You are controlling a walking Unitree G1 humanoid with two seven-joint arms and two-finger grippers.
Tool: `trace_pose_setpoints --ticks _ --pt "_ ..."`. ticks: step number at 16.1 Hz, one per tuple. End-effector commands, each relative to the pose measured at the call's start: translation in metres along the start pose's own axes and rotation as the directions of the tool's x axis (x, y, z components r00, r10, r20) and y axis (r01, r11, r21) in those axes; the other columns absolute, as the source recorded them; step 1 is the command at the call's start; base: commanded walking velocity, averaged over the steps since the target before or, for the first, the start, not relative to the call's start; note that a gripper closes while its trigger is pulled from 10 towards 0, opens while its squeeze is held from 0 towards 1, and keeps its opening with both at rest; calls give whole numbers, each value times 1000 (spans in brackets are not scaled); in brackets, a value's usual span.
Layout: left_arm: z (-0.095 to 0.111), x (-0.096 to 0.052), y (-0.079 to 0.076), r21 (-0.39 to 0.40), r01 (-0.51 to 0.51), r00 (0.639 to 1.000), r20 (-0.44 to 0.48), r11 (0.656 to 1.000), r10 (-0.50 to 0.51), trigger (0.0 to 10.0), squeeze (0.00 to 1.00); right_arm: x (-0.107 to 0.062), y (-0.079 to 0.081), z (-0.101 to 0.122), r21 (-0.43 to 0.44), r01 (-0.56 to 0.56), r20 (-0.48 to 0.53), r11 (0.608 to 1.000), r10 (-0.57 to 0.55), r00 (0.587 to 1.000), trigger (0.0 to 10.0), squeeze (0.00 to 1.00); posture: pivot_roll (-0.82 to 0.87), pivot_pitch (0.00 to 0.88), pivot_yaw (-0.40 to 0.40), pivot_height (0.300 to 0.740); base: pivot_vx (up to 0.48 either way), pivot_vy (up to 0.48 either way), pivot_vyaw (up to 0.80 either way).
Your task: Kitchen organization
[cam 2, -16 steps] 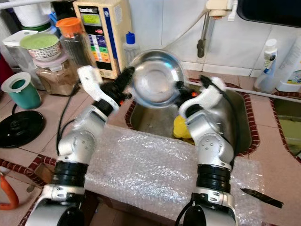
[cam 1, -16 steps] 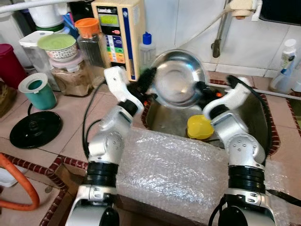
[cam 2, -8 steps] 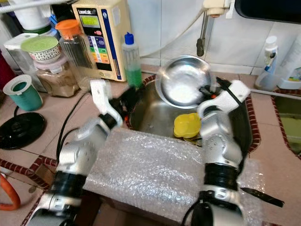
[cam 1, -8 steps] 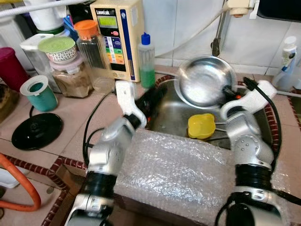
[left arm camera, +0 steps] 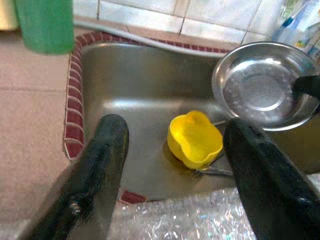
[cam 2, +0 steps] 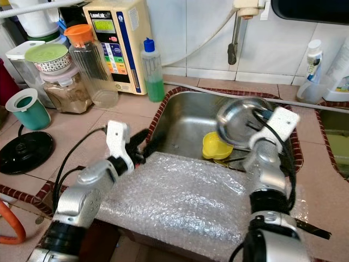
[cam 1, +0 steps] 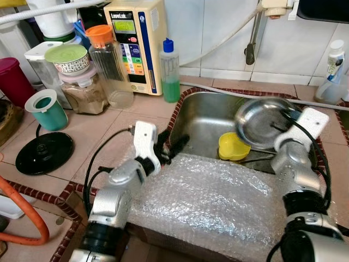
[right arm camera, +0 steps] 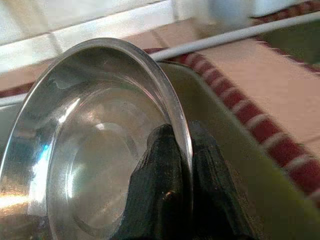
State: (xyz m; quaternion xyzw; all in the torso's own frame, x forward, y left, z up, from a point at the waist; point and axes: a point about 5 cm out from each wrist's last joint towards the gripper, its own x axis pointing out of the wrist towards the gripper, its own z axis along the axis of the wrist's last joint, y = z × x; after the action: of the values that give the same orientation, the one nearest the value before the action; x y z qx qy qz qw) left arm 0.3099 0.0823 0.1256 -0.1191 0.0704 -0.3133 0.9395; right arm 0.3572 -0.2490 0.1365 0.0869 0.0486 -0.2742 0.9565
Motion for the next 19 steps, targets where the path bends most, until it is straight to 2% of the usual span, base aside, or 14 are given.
trace_pose_setpoints --ticks 1,3,4,5,7,10,11,12,13,14,18,19 --pt "3 -3 0 20 5 1000 2 1000 -5 10000 1000 3 1 7 6 32 20 999 -32 999 0 0 64 0 120 740 0 0 0" --pt "2 -7 0 38 6 1000 -13 999 -6 10000 1000 7 -8 -5 30 110 -27 994 -109 994 0 0 70 0 119 740 0 0 0" --pt "1 -8 0 89 14 999 -36 996 -11 10000 1000 8 -11 -10 35 135 -54 990 -133 990 0 0 72 0 118 740 0 0 0" --pt "-1 -8 1 115 15 998 -64 993 -8 10000 1000 8 -12 -14 31 144 -74 989 -142 987 0 0 72 0 117 740 0 0 0" --pt "-16 -13 -1 136 40 989 -149 990 -20 10000 1000 6 -18 -27 75 183 -151 980 -170 974 0 0 68 0 116 740 0 0 0" --pt "-20 -14 -8 148 64 985 -166 987 -39 10000 1000 4 -18 -40 90 189 -228 978 -165 960 0 0 72 0 121 740 0 0 0" --pt "-19 -13 -7 147 59 986 -162 987 -35 10000 1000 4 -16 -42 101 183 -236 978 -155 959 745 0 72 0 121 740 0 0 0" --pt "-16 -11 -8 139 56 988 -149 989 -35 10000 1000 3 -15 -44 107 177 -249 978 -146 957 3647 43 72 0 121 740 0 0 0" --pt "-13 -10 -8 138 49 990 -137 989 -30 10000 1000 3 -14 -47 120 178 -276 977 -140 951 10000 878 72 0 113 740 0 0 0" --pt "-12 -9 -7 139 38 991 -131 990 -19 10000 1000 3 -14 -48 140 178 -287 974 -132 949 10000 1000 73 0 104 740 0 0 0" --pt "-4 -5 -2 139 -57 994 -82 989 69 10000 1000 8 -14 -40 241 171 -295 955 -96 951 10000 1000 73 0 90 740 0 0 0" --pt "1 -4 0 104 -85 994 -55 991 91 10000 1000 9 -15 -39 264 160 -291 951 -79 953 10000 1000 76 0 83 740 0 0 0"
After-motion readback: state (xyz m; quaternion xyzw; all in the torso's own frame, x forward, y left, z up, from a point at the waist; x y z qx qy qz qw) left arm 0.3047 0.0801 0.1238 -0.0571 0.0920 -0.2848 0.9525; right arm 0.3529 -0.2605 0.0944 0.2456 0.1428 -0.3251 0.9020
